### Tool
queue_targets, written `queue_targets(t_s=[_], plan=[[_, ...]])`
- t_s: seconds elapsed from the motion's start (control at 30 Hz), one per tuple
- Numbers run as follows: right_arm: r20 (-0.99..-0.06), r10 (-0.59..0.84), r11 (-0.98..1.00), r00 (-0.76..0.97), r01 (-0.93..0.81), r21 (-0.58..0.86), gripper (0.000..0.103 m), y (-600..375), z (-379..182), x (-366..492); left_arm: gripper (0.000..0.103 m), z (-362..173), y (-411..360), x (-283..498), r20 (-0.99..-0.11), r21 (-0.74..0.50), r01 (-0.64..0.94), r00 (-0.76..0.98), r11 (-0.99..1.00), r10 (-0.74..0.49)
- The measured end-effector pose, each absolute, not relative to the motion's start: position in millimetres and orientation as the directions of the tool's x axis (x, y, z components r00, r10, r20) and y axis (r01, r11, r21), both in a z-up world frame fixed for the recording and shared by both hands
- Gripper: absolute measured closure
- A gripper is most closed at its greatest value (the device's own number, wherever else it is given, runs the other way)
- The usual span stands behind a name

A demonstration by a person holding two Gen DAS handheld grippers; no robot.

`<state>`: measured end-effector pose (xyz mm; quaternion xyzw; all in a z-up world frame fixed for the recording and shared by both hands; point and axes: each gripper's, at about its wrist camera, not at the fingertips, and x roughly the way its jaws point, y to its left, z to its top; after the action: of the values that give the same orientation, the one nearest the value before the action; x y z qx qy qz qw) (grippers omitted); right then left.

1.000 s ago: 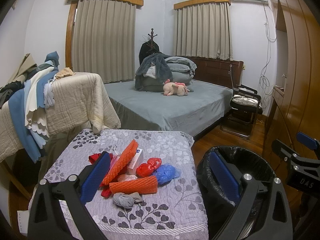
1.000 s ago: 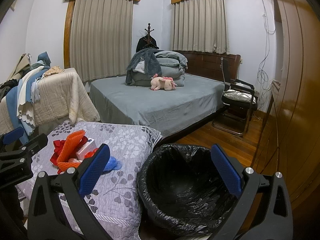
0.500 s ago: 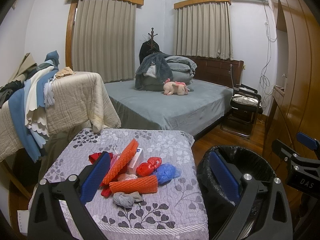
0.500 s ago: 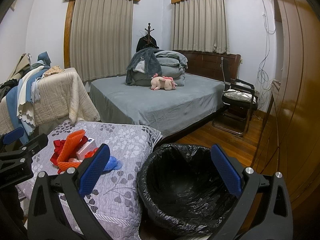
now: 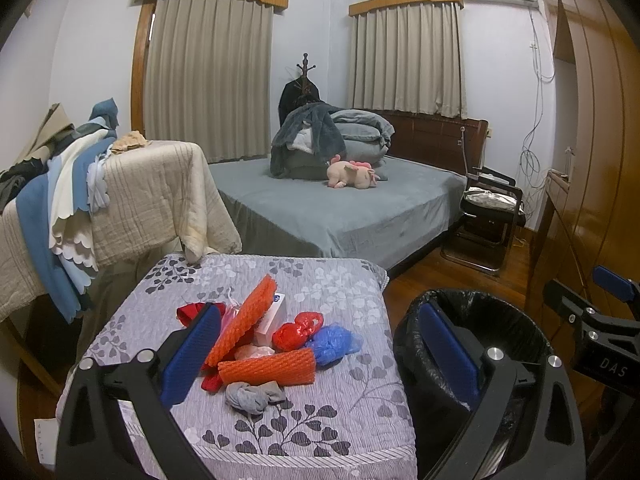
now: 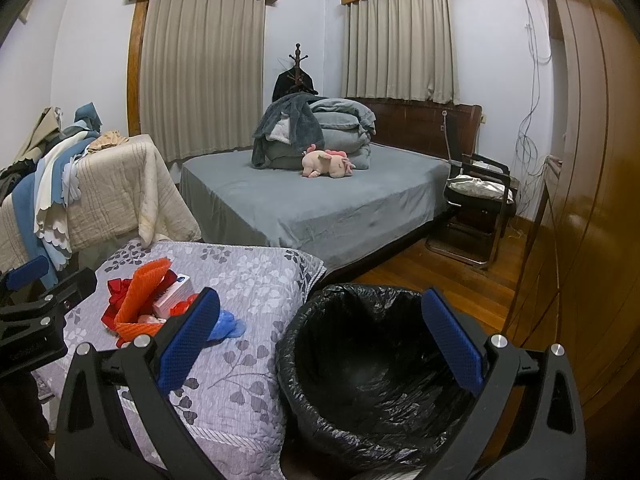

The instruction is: Collect trash

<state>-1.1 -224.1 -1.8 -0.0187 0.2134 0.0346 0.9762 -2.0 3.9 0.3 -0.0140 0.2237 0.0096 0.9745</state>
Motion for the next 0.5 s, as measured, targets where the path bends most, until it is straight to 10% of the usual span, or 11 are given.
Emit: queue_targets(t_s=[0.5], plan=[[-0.420, 0.060, 0.997, 0.905, -0.076, -0.022, 0.005, -223.7, -1.1, 0.7, 0.006, 0.1, 3.7, -1.6, -0.439, -0.024, -0.025, 0.898, 0.999, 0.012]])
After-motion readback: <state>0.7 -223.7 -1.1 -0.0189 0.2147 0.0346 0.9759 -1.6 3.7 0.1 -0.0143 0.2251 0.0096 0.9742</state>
